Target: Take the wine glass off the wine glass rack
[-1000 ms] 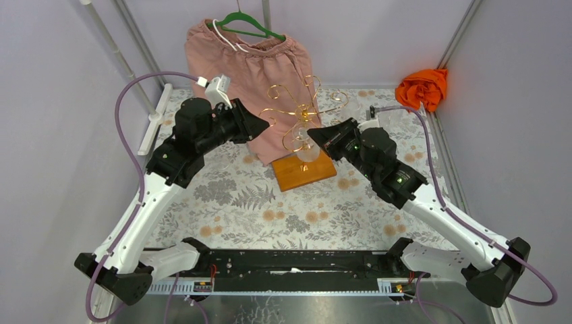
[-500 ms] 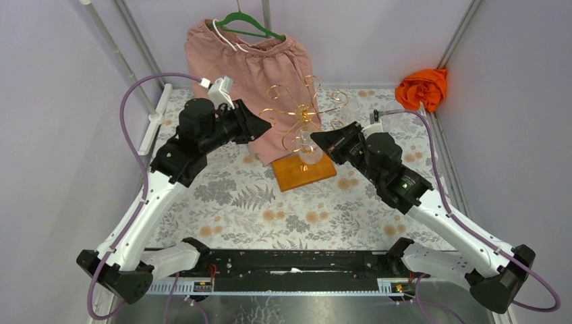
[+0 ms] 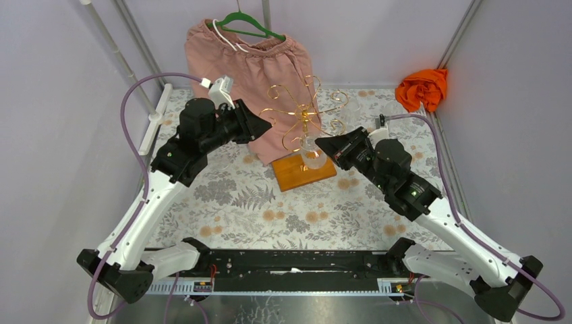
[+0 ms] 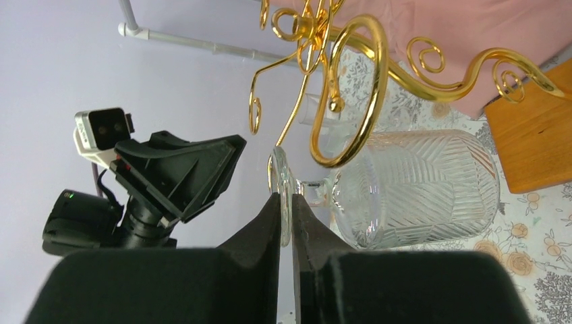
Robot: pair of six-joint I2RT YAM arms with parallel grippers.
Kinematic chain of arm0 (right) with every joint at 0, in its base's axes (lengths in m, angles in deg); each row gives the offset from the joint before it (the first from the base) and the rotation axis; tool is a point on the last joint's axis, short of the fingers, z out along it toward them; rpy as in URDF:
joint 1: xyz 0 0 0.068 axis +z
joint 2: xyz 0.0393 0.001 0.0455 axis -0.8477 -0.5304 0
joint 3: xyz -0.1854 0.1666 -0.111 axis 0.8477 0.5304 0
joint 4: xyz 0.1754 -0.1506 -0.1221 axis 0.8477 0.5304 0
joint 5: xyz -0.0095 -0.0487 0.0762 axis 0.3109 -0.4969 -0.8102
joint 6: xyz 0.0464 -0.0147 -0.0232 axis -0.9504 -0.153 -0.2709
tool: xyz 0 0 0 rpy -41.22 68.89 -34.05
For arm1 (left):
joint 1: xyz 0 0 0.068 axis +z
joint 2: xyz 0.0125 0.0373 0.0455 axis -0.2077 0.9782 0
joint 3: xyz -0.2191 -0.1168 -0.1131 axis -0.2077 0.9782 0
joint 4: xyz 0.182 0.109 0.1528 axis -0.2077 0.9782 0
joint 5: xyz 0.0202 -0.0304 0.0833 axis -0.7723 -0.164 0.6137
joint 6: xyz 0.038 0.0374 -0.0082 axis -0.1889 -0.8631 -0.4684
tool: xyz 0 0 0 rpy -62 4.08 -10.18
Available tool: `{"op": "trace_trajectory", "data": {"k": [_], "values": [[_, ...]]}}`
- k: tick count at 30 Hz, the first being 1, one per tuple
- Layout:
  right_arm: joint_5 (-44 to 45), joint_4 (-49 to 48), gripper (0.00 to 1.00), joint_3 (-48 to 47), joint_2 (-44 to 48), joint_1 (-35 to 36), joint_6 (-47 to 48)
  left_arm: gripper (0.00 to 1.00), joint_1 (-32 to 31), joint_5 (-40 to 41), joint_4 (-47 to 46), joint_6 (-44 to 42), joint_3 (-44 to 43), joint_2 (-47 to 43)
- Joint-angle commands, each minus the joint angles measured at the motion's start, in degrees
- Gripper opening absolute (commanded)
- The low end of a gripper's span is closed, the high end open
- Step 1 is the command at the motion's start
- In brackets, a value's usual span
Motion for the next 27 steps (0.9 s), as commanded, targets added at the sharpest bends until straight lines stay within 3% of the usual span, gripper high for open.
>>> {"op": "trace_trajectory", "data": {"k": [1, 14, 27], "values": [[-2.84, -4.01, 0.0, 0.09, 2.9, -0.27, -0.14, 0.31, -0.41, 0.29, -2.57, -0.06, -0.32, 0.69], [-12.69, -0.18, 0.0, 3.65, 8.58, 0.06, 0.85, 0.31, -0.42, 2.09, -2.69, 0.3, 0.65, 1.01], [-28.67, 0.8, 0.0, -6.54, 7.53, 1.24, 4.45, 0.32, -0.42, 3.19, -3.24, 1.18, 1.29, -1.2]]}}
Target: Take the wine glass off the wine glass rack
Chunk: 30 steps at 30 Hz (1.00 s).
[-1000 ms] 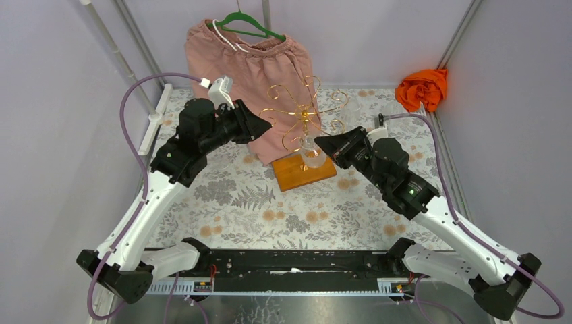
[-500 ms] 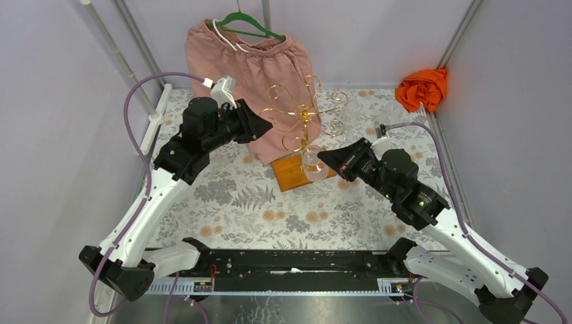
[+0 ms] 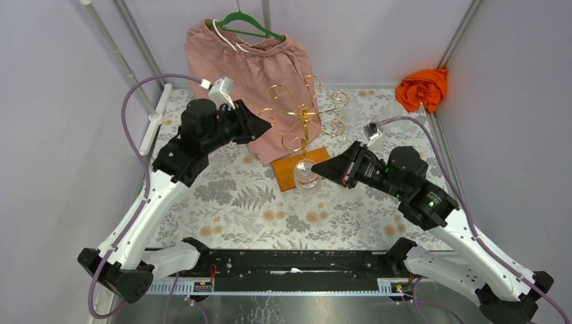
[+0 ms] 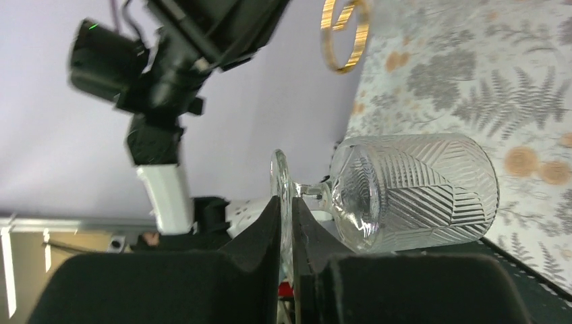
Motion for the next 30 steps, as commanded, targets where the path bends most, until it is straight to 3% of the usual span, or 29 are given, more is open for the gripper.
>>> {"op": "trace_trajectory", "data": {"k": [1, 8, 12, 21, 25, 30], "values": [[-8.46, -6.56, 0.0, -7.71, 0.49, 0.73, 1.26, 0.32, -0.38, 1.62, -2.6, 0.51, 0.35, -1.79], [-14.3, -18.29, 0.0, -11.88, -2.57, 0.92, -0.09, 0.32, -0.4, 1.16, -3.7, 0.82, 0.55, -3.52], [-15.72, -25.68, 0.0, -14.69, -5.23, 0.96, 1.4, 0.34, -0.41, -2.04, -8.83, 1.51, 2.39, -5.95], [-13.31, -30.09, 0.0, -23.18, -10.12, 0.9, 8.97, 0.53, 0.35, -12.59, -27.11, 0.55, 7.65, -11.8], [-10.73, -30.17, 0.0, -23.73, -9.8, 0.91, 11.48, 0.56, 4.7, -17.64, -34.74, 2.62, 11.18, -14.21], [-7.78, -28.14, 0.0, -23.97, -9.17, 0.9, 14.34, 0.57, 13.57, -28.48, -52.11, 13.74, 17.76, -14.52]]}}
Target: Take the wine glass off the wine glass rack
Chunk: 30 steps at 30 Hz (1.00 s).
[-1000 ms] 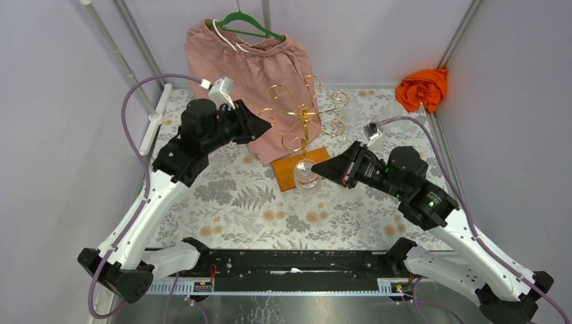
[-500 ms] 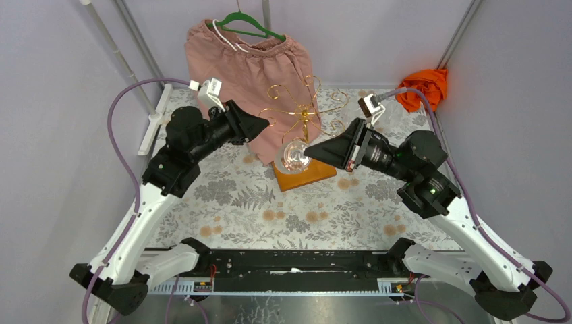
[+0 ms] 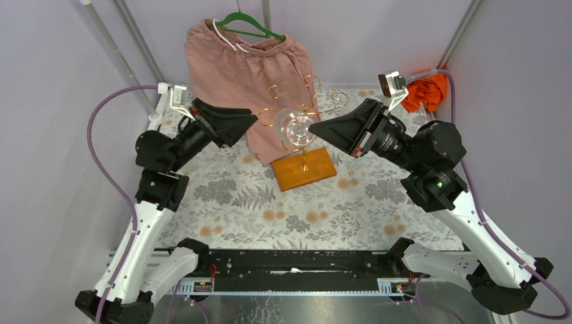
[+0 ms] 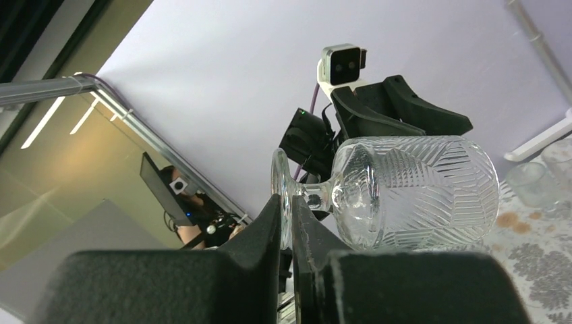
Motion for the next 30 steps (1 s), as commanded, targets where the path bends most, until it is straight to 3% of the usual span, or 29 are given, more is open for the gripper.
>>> {"op": "trace_trajectory", "data": {"k": [1, 5, 9, 23, 30], "values": [[3.54, -4.75, 0.0, -3.2, 1.3, 0.41, 4.12, 0.57, 6.99, -12.54, -24.04, 11.48, 6.38, 0.9], [3.87, -3.65, 0.0, -4.61, 0.83, 0.38, 5.73, 0.56, 13.02, -21.45, -55.03, 30.94, 14.21, 6.62], [3.49, -4.14, 0.0, -5.1, 0.07, 0.38, 6.48, 0.57, 14.83, -24.26, -83.72, 48.4, 16.22, 15.5], [-3.31, -20.91, 0.0, -3.26, -9.49, 0.39, -1.62, 0.57, 13.36, -28.08, -84.27, 44.6, 16.72, 14.3], [-3.72, -22.3, 0.0, -3.01, -9.3, 0.37, -3.05, 0.57, 13.36, -27.68, -84.19, 44.6, 17.4, 15.46]]}}
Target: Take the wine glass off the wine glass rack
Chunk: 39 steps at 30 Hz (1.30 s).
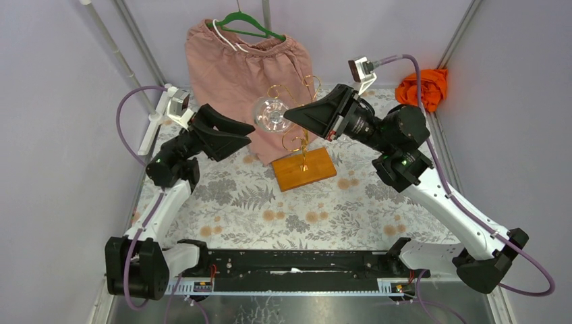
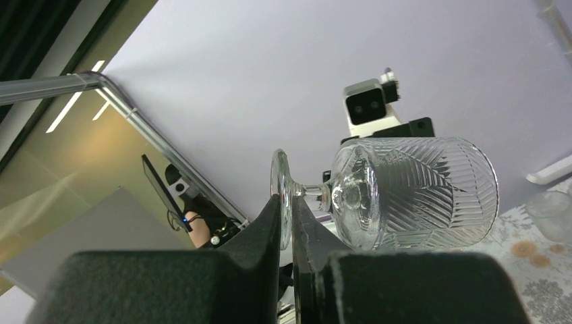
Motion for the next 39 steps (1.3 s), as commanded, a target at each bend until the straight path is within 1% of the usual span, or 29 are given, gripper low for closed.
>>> {"op": "trace_trajectory", "data": {"k": [1, 14, 21, 25, 30, 34, 39], "values": [[-1.28, -10.82, 0.0, -0.7, 2.2, 0.37, -2.61, 0.57, -0.19, -0.9, -5.33, 0.54, 0.7, 0.6], [-2.11, -18.91, 0.0, 3.84, -0.51, 0.46, -8.06, 0.56, -0.19, -0.12, -5.33, 1.48, -2.05, 0.01], [-2.84, -24.35, 0.0, 5.76, -1.99, 0.4, -11.82, 0.57, -0.19, 0.32, -5.33, 1.58, -2.06, 0.26], [-3.62, -32.44, 0.0, 8.11, -4.35, 0.41, -17.78, 0.57, -0.19, 0.95, -5.33, 2.34, -3.05, -0.65], [-3.33, -42.85, 0.0, 11.51, -7.05, 0.36, -24.46, 0.57, -0.19, 1.78, -5.33, 3.81, -5.96, -4.01], [-2.47, -53.72, 0.0, 13.44, -9.48, 0.36, -29.93, 0.57, -0.19, 2.28, -4.61, 4.64, -7.92, -6.78], [-2.75, -60.04, 0.0, 13.23, -12.95, 0.42, -35.29, 0.56, -0.19, 2.72, -3.71, 4.69, -8.03, -9.34]]}}
